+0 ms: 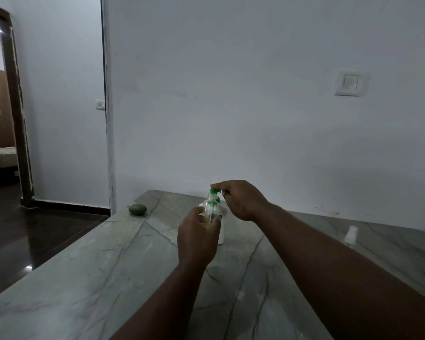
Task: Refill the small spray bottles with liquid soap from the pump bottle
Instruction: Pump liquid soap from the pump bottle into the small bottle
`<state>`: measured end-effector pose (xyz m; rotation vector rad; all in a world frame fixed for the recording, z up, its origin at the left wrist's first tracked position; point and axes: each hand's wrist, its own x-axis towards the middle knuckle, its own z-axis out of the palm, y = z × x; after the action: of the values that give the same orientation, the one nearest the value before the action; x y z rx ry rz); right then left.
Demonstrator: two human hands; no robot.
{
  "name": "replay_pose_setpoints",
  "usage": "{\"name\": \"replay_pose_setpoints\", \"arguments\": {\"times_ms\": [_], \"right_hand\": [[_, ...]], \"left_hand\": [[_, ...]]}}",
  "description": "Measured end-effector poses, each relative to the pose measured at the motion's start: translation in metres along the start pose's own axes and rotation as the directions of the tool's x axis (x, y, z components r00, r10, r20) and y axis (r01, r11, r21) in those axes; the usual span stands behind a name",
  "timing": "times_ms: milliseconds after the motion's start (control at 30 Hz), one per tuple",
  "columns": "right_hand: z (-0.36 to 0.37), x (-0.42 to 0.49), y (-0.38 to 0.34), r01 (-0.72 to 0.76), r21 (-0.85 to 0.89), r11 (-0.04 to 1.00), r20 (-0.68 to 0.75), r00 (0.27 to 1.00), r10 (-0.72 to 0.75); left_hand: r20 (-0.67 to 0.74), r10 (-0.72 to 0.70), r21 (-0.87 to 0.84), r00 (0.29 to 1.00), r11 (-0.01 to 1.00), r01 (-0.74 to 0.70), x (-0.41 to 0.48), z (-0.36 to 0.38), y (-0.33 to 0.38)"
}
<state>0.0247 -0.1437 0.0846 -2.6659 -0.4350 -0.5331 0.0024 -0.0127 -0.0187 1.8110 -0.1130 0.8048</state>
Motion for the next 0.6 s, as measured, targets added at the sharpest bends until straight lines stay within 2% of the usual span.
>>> {"name": "replay_pose_setpoints", "arguments": {"times_ms": [600], "right_hand": [[0.0059,-0.0028,0.001,-0.03,-0.015,0.999,-0.013,0.999,0.03]], "left_hand": [[0.039,-0.013,0.014,0.999,1.0,0.012,-0.0031,-0.0007,0.0009]]}}
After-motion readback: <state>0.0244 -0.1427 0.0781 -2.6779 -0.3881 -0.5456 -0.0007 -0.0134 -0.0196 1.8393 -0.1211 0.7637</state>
